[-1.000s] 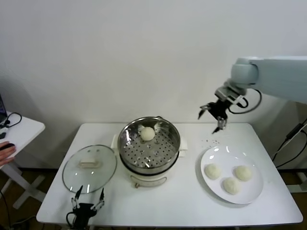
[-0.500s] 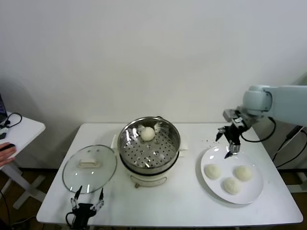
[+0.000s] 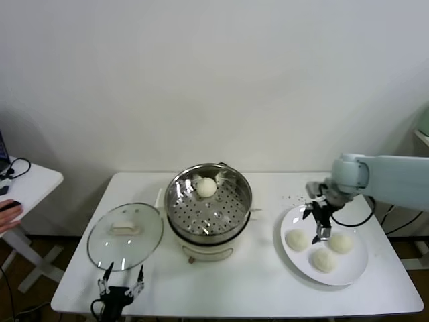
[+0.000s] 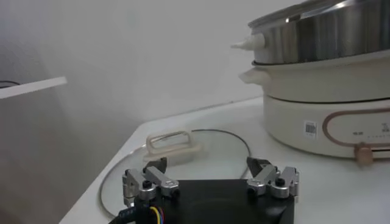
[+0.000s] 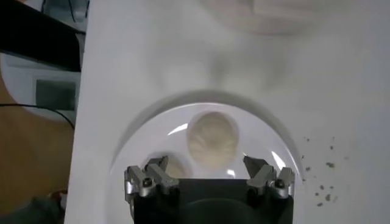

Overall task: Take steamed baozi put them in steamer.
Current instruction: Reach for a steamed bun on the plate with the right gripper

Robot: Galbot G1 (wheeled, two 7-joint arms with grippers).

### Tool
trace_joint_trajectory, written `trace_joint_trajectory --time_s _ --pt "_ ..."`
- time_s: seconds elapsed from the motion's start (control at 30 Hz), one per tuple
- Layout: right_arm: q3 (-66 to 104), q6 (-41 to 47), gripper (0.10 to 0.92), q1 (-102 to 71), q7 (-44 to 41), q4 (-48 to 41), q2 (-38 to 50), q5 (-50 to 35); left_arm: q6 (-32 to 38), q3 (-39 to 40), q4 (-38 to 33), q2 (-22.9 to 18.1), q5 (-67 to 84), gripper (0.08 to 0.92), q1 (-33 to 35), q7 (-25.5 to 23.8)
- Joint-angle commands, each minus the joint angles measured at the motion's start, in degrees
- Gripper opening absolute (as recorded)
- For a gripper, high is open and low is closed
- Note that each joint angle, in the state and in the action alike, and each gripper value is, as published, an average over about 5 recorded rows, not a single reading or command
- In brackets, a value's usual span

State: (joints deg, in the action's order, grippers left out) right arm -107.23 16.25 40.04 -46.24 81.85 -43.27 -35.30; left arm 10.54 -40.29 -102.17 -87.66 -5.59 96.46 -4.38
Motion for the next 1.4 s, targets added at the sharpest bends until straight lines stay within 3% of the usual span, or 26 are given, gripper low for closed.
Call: trace_joint_trajectory --time_s 0.03,1.03,1.4 --pt "6.04 2.39 0.823 -9.50 3.92 -2.47 0.24 2.35 0.08 0.01 0.01 0.03 -0.12 0.823 0.12 0.01" --pt "9.49 4.68 0.795 -12.61 5.11 -4.58 -1.51 4.13 -0.02 -0.24 0.07 0.09 -0.13 0.823 -0.13 -0.01" --pt "8.22 4.75 0.621 -9.82 3.88 -3.63 -1.32 5.28 -0.03 -0.28 -0.04 0.05 -0.13 0.823 -0.17 0.02"
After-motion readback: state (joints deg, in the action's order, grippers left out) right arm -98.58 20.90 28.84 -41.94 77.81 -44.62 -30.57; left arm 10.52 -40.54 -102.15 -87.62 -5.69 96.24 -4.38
